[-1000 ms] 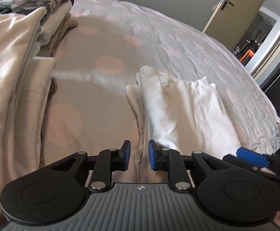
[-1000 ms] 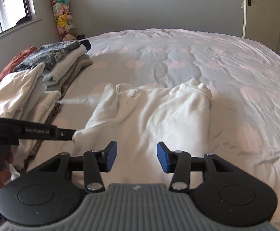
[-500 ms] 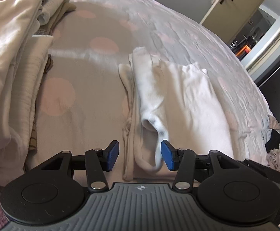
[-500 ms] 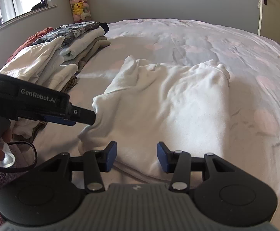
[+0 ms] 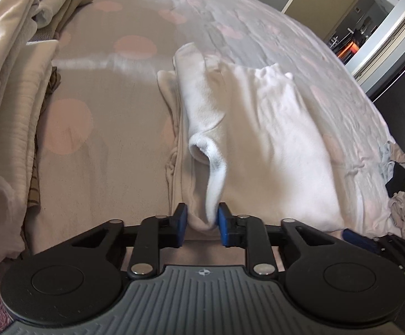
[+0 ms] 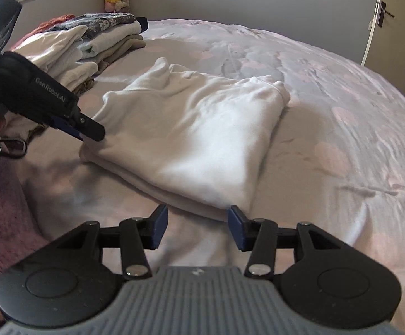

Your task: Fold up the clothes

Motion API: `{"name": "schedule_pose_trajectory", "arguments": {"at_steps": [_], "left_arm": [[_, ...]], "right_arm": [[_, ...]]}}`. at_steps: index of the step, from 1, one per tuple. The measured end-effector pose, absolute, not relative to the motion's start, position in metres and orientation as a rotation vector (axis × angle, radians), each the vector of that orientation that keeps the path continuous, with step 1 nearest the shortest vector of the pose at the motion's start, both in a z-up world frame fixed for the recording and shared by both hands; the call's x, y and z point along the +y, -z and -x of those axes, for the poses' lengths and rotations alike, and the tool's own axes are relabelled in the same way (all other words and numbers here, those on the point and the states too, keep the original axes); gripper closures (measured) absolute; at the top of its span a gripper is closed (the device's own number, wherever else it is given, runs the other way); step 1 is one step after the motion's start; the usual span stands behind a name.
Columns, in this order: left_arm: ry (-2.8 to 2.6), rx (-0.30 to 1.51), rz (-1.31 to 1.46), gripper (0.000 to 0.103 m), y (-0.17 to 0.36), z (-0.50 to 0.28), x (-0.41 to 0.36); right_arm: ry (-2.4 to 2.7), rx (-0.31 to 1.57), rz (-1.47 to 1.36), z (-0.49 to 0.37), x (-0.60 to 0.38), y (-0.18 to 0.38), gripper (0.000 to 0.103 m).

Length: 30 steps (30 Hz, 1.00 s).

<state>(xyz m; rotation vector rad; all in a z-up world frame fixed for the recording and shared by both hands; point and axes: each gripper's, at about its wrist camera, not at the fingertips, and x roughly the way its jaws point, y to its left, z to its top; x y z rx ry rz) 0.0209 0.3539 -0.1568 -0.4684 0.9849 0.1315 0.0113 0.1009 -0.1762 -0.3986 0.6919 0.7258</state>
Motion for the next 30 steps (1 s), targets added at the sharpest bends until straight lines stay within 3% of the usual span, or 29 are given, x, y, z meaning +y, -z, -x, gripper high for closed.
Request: {"name": "schedule_pose_trajectory", "arguments": {"at_steps": [6, 9, 11, 20, 24, 26, 30], "left_arm": [[-0.163, 1.058, 0.458, 0.091, 0.170, -0.025, 0.357], [-0.170, 1.083, 0.443, 0.091, 0.175, -0.028, 0.356], [-0.170, 1.097, 0.433, 0.091, 0.177, -0.030, 0.355], [-0.155, 1.136, 0.475, 0.088, 0.175, -0.028, 0.363], [-0.150, 1.096, 0.521, 0.081, 0.165, -0.017, 0.367], [-0.143, 1.054, 0.509, 0.075, 0.154, -0.011, 0.367], [-0.148, 0.939, 0.482, 0.059, 0.127, -0.007, 0.371]], "right_arm": [[-0.658, 0.703, 0.319, -0.034, 0.083, 0.185, 0.057], [-0.667, 0.704, 0.295, -0.044, 0.089, 0.189, 0.067], [-0.683, 0.720, 0.276, -0.047, 0.092, 0.192, 0.094], [-0.672, 0.827, 0.226, -0.056, 0.079, 0.200, 0.096], [-0.649, 0.811, 0.209, -0.054, 0.068, 0.191, 0.091], [-0.634, 0.792, 0.184, -0.055, 0.061, 0.183, 0.060], [-0.605, 0.756, 0.126, -0.064, 0.053, 0.166, 0.048]]}}
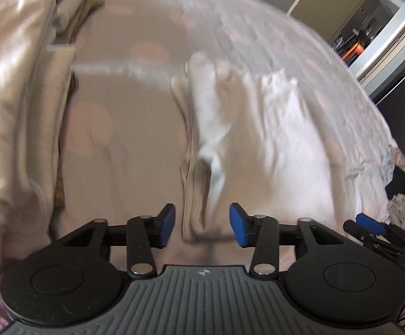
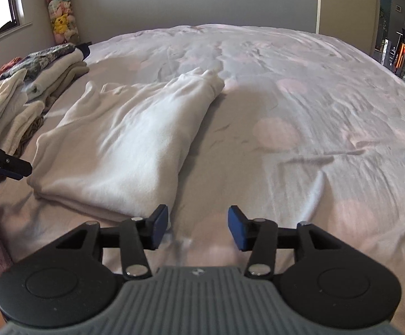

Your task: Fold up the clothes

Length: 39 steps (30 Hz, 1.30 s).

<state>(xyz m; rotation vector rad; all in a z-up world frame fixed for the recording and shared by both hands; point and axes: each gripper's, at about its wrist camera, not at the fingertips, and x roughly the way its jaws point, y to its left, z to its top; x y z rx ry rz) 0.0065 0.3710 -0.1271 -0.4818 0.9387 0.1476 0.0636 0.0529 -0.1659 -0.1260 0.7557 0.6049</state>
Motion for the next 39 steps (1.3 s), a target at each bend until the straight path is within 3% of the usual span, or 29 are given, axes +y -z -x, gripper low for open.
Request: {"name": "schedule_pose_trajectory", "arguments": {"at_steps": [2, 3, 10, 22, 30, 34, 39], "left_arm": [[-0.144, 0.876, 0.488, 0.056, 0.115, -0.013, 0.376], [-0.141, 0.849, 0.490, 0.051, 0.109, -0.017, 0.379], [-0.148, 0.815, 0.397, 0.049, 0.110, -0.077, 0.383], [-0.134, 0.853, 0.634, 0.048, 0.183, -0.132, 0.445], [-0.047, 0.819, 0.614, 0.049, 0.199, -0.144, 0.450], [-0.021, 0.801, 0.628, 0.054, 0.204, -0.149, 0.454], [-0.005, 0.790, 0.624, 0.068, 0.207, -0.153, 0.456]], "right_arm": [[-0.592, 0.730, 0.104, -0.068, 0.052, 0.157, 0.029], [-0.595, 0.724, 0.084, -0.071, 0.052, 0.153, 0.027], [-0.585, 0.657, 0.030, -0.098, 0.067, 0.142, 0.024], [-0.663, 0.754, -0.034, -0.165, 0.105, 0.151, 0.024], [-0.662, 0.828, -0.091, -0.209, 0.126, 0.175, 0.025], [-0.664, 0.894, -0.156, -0.237, 0.130, 0.191, 0.029], [-0.688, 0.962, -0.236, -0.264, 0.137, 0.205, 0.034]]}}
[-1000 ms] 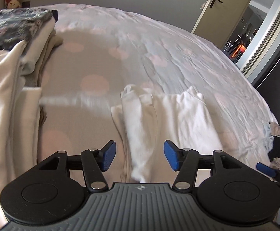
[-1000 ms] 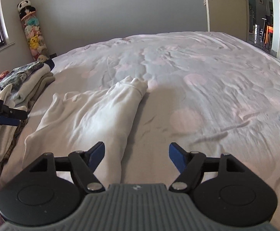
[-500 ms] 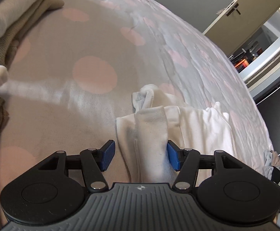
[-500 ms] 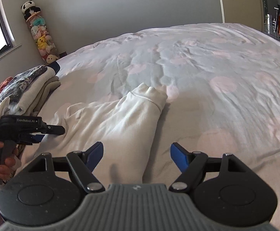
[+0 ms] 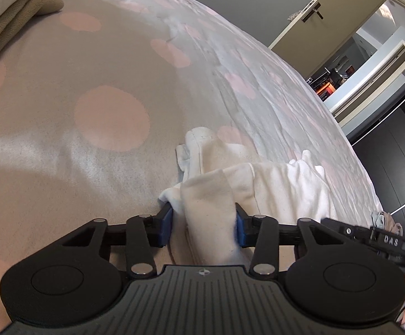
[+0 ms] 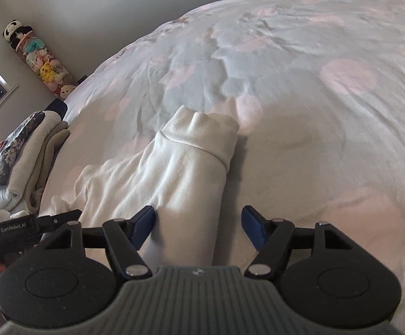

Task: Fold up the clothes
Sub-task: 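Grasp the folded shirt's sleeve end with the left gripper while the right gripper grasps it too, then lift the folded white shirt with both grippers and carry it toward the clothes stack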

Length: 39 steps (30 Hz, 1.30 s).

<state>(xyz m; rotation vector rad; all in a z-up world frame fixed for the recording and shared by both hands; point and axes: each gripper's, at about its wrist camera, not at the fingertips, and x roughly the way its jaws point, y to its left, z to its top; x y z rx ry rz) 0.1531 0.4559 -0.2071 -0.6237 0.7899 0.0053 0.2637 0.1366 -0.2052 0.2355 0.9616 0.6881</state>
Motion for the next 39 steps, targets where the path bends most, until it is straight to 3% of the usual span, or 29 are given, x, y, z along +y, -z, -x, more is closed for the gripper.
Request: {"name": "schedule_pose_trajectory", "arguments": {"at_steps": [3, 5, 8, 21, 39], "left_arm": [[-0.005, 0.781, 0.628, 0.076, 0.207, -0.154, 0.455], [-0.009, 0.772, 0.614, 0.079, 0.204, -0.153, 0.453], [-0.021, 0.754, 0.567, 0.082, 0.196, -0.150, 0.447], [-0.096, 0.550, 0.447, 0.086, 0.112, -0.079, 0.413], [-0.251, 0.632, 0.390, 0.087, -0.034, 0.032, 0.429]], "right_arm": [[-0.706, 0.986, -0.275, -0.273, 0.142, 0.207, 0.061], [-0.705, 0.997, -0.288, -0.276, 0.145, 0.205, 0.073], [-0.703, 0.965, -0.266, -0.269, 0.146, 0.195, 0.079], [-0.818, 0.688, -0.141, -0.198, 0.139, 0.100, 0.082], [-1.210, 0.487, 0.116, -0.163, 0.217, -0.039, 0.082]]}}
